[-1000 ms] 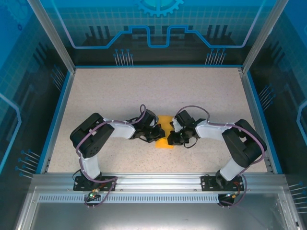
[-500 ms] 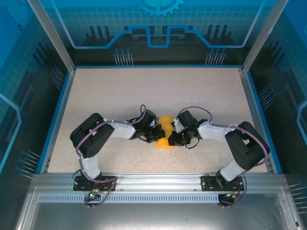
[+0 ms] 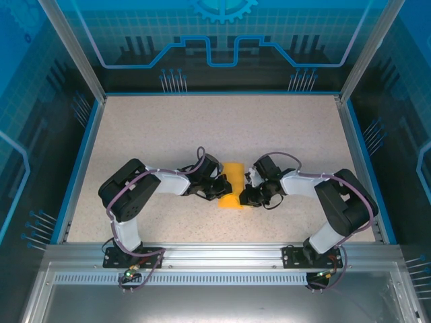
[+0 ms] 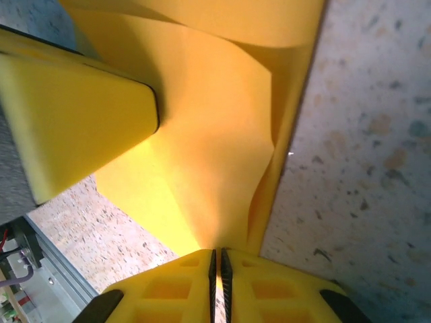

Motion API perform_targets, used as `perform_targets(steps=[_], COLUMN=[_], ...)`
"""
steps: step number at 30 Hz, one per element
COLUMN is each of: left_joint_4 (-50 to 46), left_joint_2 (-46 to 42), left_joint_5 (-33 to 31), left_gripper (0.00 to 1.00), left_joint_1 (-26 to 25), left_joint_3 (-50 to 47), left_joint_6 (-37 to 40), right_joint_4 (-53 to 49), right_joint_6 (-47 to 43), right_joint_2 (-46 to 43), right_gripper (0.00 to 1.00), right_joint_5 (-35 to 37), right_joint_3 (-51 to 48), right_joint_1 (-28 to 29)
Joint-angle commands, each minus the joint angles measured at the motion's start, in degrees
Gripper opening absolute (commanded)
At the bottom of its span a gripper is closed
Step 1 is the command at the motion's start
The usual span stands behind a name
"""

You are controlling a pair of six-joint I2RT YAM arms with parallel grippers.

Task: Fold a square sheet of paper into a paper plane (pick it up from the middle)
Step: Fold the triangle a second time at the center of the table.

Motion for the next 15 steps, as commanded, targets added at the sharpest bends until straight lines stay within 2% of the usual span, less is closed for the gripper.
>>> perform_targets(steps=[1, 8, 12, 15], left_joint_4=[-3.2, -3.6, -3.6, -3.5], left_joint_2=[1.4, 1.3, 1.3, 1.3], left_joint_5=[-1.4, -1.3, -1.4, -1.3], left_gripper=[0.0, 0.0, 0.0, 0.0], left_joint_1=[-0.5, -0.6, -0.5, -0.5], left_joint_3=[-0.7, -0.5, -0.4, -0.4], left_joint_6=[1.5, 1.7, 1.8, 1.7], right_joint_4=[-3.7, -5.9, -4.8, -3.6], right_joint_6=[-0.5, -1.1, -0.1, 0.7], right_joint_2=[-0.2, -4.1, -8.5, -7.7], right_gripper=[0.14, 0.14, 0.16, 0.17], right_joint_5=[1.2, 2.2, 0.3, -1.3], right_joint_3=[-1.6, -0.1, 1.0, 2.3], right_joint_1=[-0.8, -1.0, -0.6, 0.8])
